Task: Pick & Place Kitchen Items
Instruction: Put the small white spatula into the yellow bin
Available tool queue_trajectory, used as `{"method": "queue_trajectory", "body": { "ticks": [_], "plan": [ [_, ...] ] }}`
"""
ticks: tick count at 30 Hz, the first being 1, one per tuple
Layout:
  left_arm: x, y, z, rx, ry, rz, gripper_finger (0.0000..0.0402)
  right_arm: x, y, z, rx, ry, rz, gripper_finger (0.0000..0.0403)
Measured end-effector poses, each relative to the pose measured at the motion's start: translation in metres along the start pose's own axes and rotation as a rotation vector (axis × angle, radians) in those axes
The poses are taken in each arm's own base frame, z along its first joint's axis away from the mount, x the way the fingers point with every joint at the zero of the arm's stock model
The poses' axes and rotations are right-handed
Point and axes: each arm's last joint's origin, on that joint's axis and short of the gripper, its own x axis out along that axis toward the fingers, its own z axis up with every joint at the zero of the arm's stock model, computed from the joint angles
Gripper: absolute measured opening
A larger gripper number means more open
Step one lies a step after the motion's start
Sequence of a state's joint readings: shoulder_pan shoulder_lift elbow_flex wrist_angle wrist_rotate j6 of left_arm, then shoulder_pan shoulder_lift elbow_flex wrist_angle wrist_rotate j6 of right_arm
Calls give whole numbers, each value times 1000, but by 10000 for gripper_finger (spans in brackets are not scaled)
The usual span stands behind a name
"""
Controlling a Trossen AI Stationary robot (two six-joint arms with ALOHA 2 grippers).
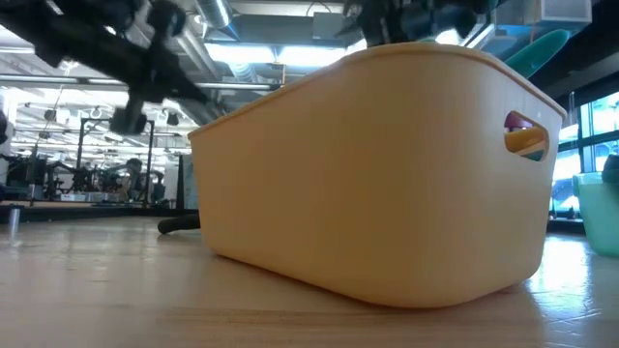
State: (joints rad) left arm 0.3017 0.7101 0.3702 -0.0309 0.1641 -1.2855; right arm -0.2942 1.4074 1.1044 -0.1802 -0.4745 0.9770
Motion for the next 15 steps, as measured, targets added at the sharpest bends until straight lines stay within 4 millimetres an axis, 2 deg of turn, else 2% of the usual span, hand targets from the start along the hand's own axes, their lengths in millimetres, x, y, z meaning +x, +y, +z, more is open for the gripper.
{"method": "queue_trajectory", "body": {
  "ticks": [4, 9, 12, 15],
  "plan": [
    [-13, -13, -15, 28, -22, -99, 18, 4, 19, -22, 21, 33, 33, 155],
    [-28, -22, -27, 37, -171, -155, 18, 18, 44, -59, 58, 44, 50, 156],
    [-34, -29, -34, 28, -238, -205, 18, 24, 64, -89, 77, -84, 47, 156],
    [-40, -37, -43, 27, -324, -266, 18, 25, 85, -120, 107, -292, 71, 156]
  ]
}}
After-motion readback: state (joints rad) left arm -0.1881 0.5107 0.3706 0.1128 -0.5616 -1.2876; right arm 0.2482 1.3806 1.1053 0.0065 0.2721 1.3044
